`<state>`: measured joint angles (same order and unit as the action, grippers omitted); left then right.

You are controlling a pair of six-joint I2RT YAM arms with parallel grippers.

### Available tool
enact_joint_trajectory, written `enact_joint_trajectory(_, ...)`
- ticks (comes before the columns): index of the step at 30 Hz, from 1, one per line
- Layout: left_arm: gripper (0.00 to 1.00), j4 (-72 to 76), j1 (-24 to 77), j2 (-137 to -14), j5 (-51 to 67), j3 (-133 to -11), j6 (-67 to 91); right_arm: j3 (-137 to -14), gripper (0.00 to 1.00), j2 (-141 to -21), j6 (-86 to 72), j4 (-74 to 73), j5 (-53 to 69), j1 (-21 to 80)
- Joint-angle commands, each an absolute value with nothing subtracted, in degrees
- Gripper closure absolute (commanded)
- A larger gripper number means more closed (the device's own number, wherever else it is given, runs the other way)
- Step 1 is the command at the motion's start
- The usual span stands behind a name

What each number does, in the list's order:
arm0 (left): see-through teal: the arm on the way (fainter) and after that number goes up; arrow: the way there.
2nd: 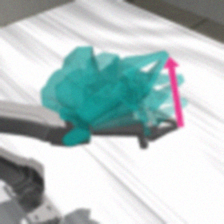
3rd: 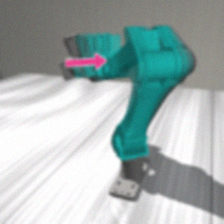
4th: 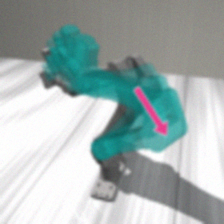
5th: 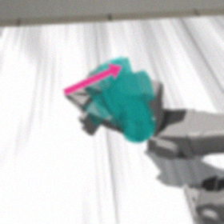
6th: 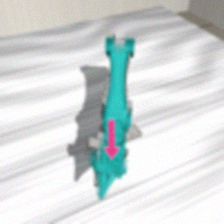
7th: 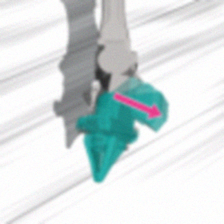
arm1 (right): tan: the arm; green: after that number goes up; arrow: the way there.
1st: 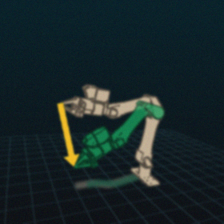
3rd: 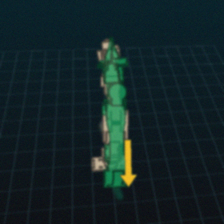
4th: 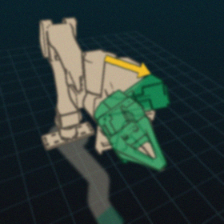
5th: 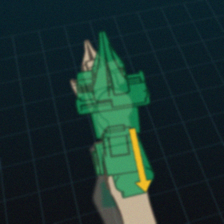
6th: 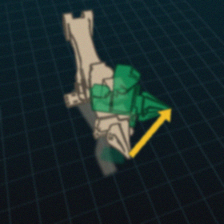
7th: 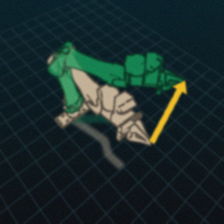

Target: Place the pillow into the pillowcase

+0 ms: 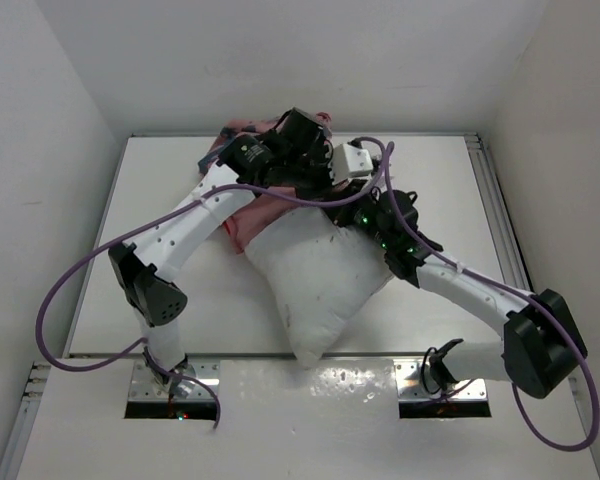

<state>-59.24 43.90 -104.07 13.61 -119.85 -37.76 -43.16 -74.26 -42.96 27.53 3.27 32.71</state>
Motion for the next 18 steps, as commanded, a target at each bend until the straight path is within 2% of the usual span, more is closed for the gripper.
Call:
enact_joint_trajectory(1, 1.00, -60.22, 43.16, -98.62, 31.73, -114.72, -37.62, -43.07, 1.00, -73.56, -49.39, 39.66, -16.68, 32.78)
enact_joint_trajectory(3, 0.77, -55.74, 40.35, -98.00, 26.65, -110.31, -34.82, -44.82, 1.00, -74.61, -52.73, 30.44, -15.14, 32.26)
enact_joint_trajectory(4, 0.64, -55.03, 39.38, -98.09, 22.98, -110.22, -33.59, -45.52, 0.92, -75.58, -50.21, 26.41, -11.90, 31.99)
enact_joint_trajectory(5, 0.50, -54.93, 37.20, -98.17, 21.98, -110.65, -31.75, -46.92, 0.73, -75.67, -47.58, 24.63, -8.47, 31.99)
enact_joint_trajectory(6, 0.32, -55.19, 36.13, -97.65, 21.62, -111.61, -31.38, -47.63, 0.34, -75.50, -44.68, 22.52, -5.65, 32.25)
enact_joint_trajectory(8, 0.17, -54.76, 33.68, -96.16, 19.87, -111.27, -31.46, -50.52, 0.02, -74.02, -34.87, 14.04, 2.43, 32.34)
enact_joint_trajectory(9, 0.11, -54.06, 32.97, -93.63, 18.73, -110.14, -31.55, -51.84, 0.01, -73.22, -32.11, 9.97, 3.68, 32.52)
enact_joint_trajectory(10, 0.09, -53.10, 32.26, -92.30, 15.76, -106.65, -31.64, -52.99, 0.01, -72.26, -25.82, 2.88, 4.30, 32.35)
enact_joint_trajectory(12, 0.09, -48.45, 29.45, -87.48, 12.50, -101.28, -30.59, -55.01, 0.01, -69.18, -20.15, -2.43, 3.26, 31.73)
enact_joint_trajectory(14, 0.16, -42.49, 25.50, -84.65, 8.88, -92.67, -26.38, -55.54, 0.03, -67.42, -15.91, -6.06, 3.86, 28.68)
enact_joint_trajectory(15, 0.45, -41.15, 23.84, -82.81, 8.53, -90.11, -24.89, -55.81, 0.16, -66.72, -15.73, -6.76, 5.35, 26.91)
enact_joint_trajectory(16, 0.63, -40.35, 22.69, -82.36, 8.44, -87.65, -23.05, -56.42, 0.76, -66.88, -17.65, -8.42, 6.58, 25.07)
enact_joint_trajectory(17, 0.88, -39.65, 20.67, -82.27, 8.26, -83.80, -22.94, -57.64, 1.00, -68.45, -19.75, -9.05, 7.03, 21.39)
enact_joint_trajectory(18, 0.92, -39.46, 19.52, -82.27, 6.96, -82.02, -23.37, -57.92, 1.00, -69.42, -24.30, -8.97, 7.64, 19.62)
